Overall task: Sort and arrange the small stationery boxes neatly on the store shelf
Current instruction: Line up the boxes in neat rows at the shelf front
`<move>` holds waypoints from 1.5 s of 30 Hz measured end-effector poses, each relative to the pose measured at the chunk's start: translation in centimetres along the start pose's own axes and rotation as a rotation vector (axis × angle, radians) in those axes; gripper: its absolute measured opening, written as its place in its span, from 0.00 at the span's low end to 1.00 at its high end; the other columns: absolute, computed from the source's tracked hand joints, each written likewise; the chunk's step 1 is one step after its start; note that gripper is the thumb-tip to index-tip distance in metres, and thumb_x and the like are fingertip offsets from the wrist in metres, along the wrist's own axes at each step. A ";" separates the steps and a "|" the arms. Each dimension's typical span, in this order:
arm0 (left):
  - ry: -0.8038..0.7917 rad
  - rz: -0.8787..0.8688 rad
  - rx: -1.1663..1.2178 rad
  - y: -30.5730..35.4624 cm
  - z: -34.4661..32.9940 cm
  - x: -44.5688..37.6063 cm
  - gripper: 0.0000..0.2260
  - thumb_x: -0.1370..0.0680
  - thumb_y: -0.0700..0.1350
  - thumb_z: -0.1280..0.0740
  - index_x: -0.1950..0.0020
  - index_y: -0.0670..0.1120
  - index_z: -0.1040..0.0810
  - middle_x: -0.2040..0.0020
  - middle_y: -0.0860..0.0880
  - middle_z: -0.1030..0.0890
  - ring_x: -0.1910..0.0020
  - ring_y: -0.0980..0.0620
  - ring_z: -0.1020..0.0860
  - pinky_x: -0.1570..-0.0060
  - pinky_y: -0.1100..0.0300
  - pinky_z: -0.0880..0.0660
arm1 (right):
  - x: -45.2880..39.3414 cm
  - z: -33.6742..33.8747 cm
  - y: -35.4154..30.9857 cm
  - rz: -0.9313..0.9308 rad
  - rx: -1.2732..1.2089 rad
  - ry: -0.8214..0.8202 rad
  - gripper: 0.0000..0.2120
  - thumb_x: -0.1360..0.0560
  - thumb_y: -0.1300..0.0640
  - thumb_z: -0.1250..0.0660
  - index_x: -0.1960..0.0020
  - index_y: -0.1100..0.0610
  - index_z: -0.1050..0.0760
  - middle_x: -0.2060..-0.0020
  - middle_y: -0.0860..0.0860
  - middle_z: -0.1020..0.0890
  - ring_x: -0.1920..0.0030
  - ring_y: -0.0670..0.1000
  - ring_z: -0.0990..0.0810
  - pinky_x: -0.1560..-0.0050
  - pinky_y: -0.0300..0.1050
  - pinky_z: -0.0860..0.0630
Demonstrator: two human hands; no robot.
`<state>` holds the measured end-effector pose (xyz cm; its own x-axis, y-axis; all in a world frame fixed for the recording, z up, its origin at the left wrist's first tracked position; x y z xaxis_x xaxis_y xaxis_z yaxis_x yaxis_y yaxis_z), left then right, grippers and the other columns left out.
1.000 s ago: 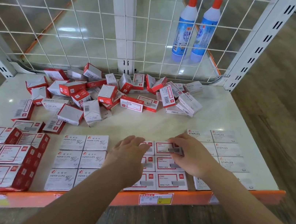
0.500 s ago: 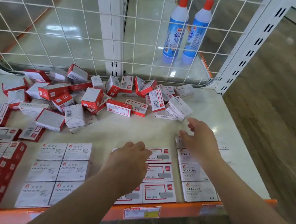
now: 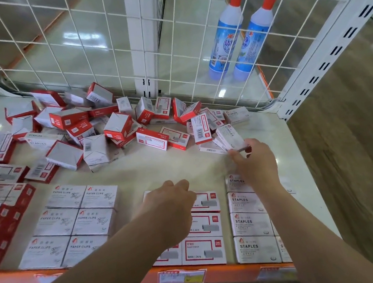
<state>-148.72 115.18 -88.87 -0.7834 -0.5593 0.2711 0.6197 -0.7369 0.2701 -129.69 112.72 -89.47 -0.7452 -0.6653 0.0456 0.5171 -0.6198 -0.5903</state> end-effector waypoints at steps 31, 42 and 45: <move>0.072 0.395 1.019 -1.0 1.2 3.2 0.04 0.22 0.41 0.35 0.56 0.48 0.28 0.54 0.49 0.19 0.53 0.49 0.20 0.58 0.66 0.21 | 10.8 2.3 -1.8 0.357 -0.033 -0.315 0.19 0.25 0.58 0.35 0.39 0.41 0.34 0.41 0.39 0.27 0.46 0.39 0.30 0.38 0.38 0.30; 0.078 0.372 0.892 -0.1 0.7 2.2 0.02 0.20 0.43 0.39 0.49 0.49 0.28 0.46 0.48 0.20 0.52 0.50 0.22 0.64 0.70 0.24 | 10.1 2.4 -0.3 0.389 0.031 -0.295 0.20 0.25 0.56 0.34 0.35 0.46 0.32 0.39 0.40 0.28 0.45 0.38 0.31 0.43 0.27 0.34; 0.088 0.310 0.741 0.5 0.8 1.9 0.13 0.20 0.45 0.39 0.36 0.49 0.30 0.38 0.50 0.24 0.46 0.52 0.26 0.58 0.69 0.25 | 9.6 2.5 0.4 0.373 0.033 -0.282 0.21 0.25 0.56 0.34 0.33 0.49 0.32 0.39 0.42 0.28 0.42 0.41 0.29 0.38 0.34 0.31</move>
<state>-149.82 114.02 -87.51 -0.5522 -0.7475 0.3692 0.6566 -0.1171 0.7451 -135.55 105.06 -87.24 -0.3642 -0.9297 0.0553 0.7448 -0.3264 -0.5821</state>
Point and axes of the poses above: each hand's wrist, its own x-axis away from the middle knuckle, its own z-axis out of the back of the hand, y = z × x, the point moved 5 cm from there along -x, towards the middle knuckle
